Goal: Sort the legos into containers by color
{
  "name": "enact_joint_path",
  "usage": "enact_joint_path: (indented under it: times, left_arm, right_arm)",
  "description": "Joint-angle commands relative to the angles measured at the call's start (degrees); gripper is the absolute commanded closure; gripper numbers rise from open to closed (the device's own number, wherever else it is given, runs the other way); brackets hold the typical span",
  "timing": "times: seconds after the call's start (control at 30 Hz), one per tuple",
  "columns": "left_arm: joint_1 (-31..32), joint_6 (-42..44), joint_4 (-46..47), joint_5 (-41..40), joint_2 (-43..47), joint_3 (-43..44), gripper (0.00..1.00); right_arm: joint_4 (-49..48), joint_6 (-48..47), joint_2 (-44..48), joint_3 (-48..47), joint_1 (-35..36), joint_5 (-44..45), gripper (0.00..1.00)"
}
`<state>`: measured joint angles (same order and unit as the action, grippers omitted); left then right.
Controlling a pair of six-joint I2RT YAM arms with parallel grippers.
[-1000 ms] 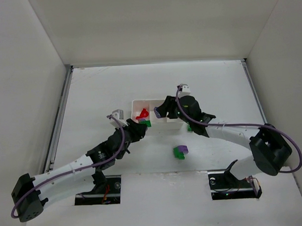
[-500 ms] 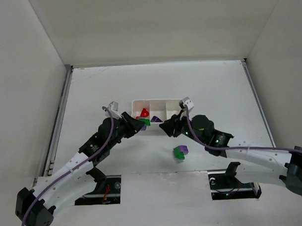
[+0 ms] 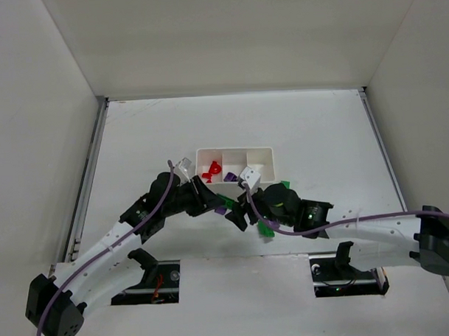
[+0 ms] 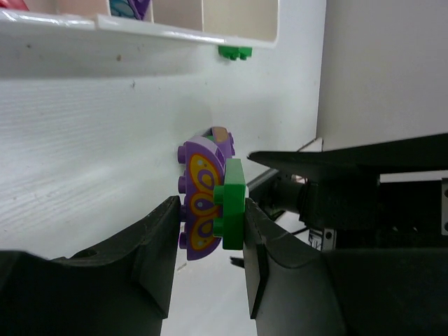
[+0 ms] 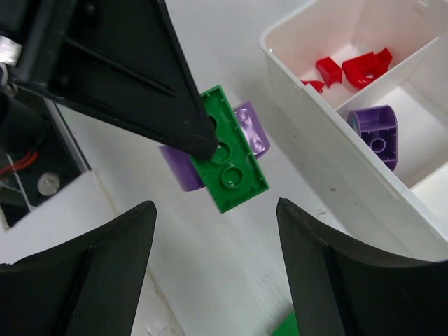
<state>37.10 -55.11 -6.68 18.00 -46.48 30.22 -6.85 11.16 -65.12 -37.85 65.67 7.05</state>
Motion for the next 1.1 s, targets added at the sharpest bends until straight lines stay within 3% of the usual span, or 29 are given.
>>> enact_joint_path:
  times: [0.0, 0.17, 0.5, 0.8, 1.07]
  left_arm:
    - [0.2, -1.1, -0.6, 6.0, 0.2, 2.8, 0.84]
    - [0.2, -1.0, -2.1, 9.4, 0.6, 2.2, 0.84]
    - [0.4, -0.3, -3.2, 11.7, 1.5, 1.0, 0.84]
    - [-1.5, 2.5, -6.1, 13.0, 1.8, 1.3, 0.84]
    - [-2.7, 4.1, -7.5, 14.3, 2.2, 1.7, 0.84]
  right_arm:
    - [2.1, -3.4, -0.4, -3.8, 0.4, -0.5, 0.25]
    - [2.9, -3.4, -0.7, -4.2, 0.4, -2.6, 0.26]
    - [4.7, -2.5, -3.0, -5.2, 0.6, -7.8, 0.45]
    - [7.6, -2.1, -3.7, -5.7, 0.9, -10.9, 0.48]
    - [8.0, -1.8, -4.6, -6.1, 1.3, -12.1, 0.68]
